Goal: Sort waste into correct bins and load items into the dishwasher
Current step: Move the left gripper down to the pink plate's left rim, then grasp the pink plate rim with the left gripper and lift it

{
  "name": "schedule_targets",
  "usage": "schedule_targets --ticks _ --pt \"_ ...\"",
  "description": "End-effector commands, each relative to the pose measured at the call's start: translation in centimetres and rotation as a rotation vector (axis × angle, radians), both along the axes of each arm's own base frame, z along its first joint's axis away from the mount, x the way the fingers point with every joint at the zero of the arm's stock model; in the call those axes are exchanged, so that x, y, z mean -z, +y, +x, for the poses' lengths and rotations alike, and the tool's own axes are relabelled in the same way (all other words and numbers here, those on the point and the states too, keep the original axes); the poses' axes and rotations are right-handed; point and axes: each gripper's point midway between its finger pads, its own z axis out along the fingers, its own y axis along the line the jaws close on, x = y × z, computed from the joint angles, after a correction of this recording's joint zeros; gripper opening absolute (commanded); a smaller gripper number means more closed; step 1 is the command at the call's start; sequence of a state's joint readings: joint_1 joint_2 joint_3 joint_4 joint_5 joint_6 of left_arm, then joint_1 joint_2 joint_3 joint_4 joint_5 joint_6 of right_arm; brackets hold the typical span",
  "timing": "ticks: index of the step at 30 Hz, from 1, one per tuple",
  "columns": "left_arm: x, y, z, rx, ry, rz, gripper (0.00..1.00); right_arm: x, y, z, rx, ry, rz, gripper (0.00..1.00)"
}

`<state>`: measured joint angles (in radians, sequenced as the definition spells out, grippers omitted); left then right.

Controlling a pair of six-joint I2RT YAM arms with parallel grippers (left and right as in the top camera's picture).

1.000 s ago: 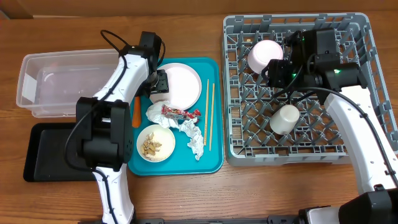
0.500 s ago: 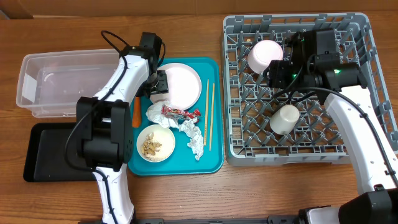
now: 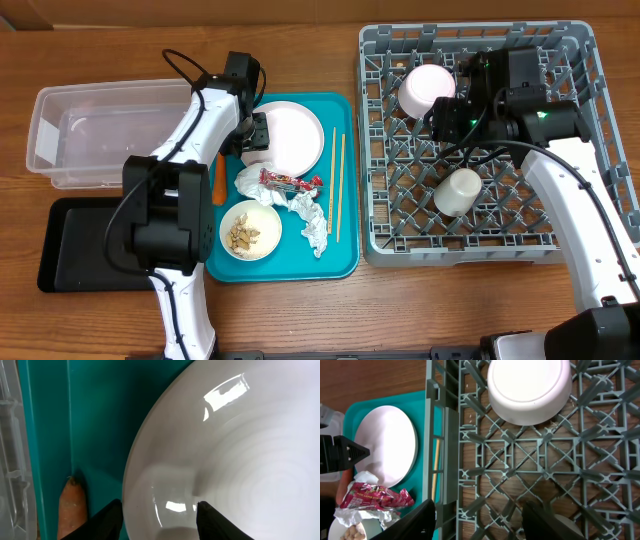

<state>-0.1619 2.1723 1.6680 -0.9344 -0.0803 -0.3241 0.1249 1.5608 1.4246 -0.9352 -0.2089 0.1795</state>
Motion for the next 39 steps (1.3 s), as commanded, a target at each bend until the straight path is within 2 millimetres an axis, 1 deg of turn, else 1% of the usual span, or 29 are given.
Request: schedule_targets --ticks 1,3,4,6,8,12,15,18,20,25,28,33,36,39 --pt "1.8 0.4 -0.6 -0.026 0.043 0.013 0.49 0.2 -0.1 0.0 0.001 0.002 -0.008 0.59" --pt "2.3 0.5 -0.8 -0.026 0.055 0.015 0.49 0.3 -0.1 0.0 0.001 0.003 -0.008 0.6" --pt "2.7 0.5 -0.9 -0.026 0.064 0.016 0.48 0.3 -0.1 0.0 0.001 0.004 -0.008 0.63" --pt "3.1 0.5 -1.0 -0.026 0.074 0.018 0.44 0.3 -0.2 0.0 0.001 0.005 -0.008 0.63" --pt "3.2 0.6 -1.0 -0.027 0.077 0.019 0.33 0.3 -0.1 0.0 0.001 0.004 -0.009 0.64" --pt "3.1 0.6 -1.1 -0.028 0.078 0.019 0.14 0.3 -0.1 0.0 0.001 0.004 -0.008 0.65" --pt "3.1 0.6 -1.2 -0.027 0.082 0.02 0.05 0.3 -0.1 0.0 0.001 0.004 -0.008 0.66" --pt "2.7 0.6 -0.8 -0.027 0.071 0.019 0.04 0.3 -0.1 0.0 0.001 0.004 -0.008 0.68" --pt "2.0 0.5 -0.2 -0.027 0.058 0.017 0.04 0.3 -0.1 0.0 0.001 0.004 -0.008 0.69" --pt "-0.5 0.4 1.8 -0.022 0.0 0.022 0.04 0.3 -0.1 0.0 0.001 0.004 -0.008 0.7" --pt "-2.7 0.2 3.1 -0.022 -0.044 0.015 0.04 0.3 -0.1 -0.1 0.001 0.008 -0.008 0.7" --pt "-6.9 -0.1 5.0 -0.023 -0.127 0.001 0.04 0.4 -0.2 -0.2 0.001 0.015 -0.009 0.7" --pt "-9.3 -0.3 5.4 -0.021 -0.156 -0.005 0.04 0.5 -0.2 -0.3 0.001 0.02 -0.01 0.71" --pt "-11.0 -0.4 5.1 -0.019 -0.16 -0.011 0.04 0.6 -0.2 -0.5 0.001 0.028 -0.01 0.71"
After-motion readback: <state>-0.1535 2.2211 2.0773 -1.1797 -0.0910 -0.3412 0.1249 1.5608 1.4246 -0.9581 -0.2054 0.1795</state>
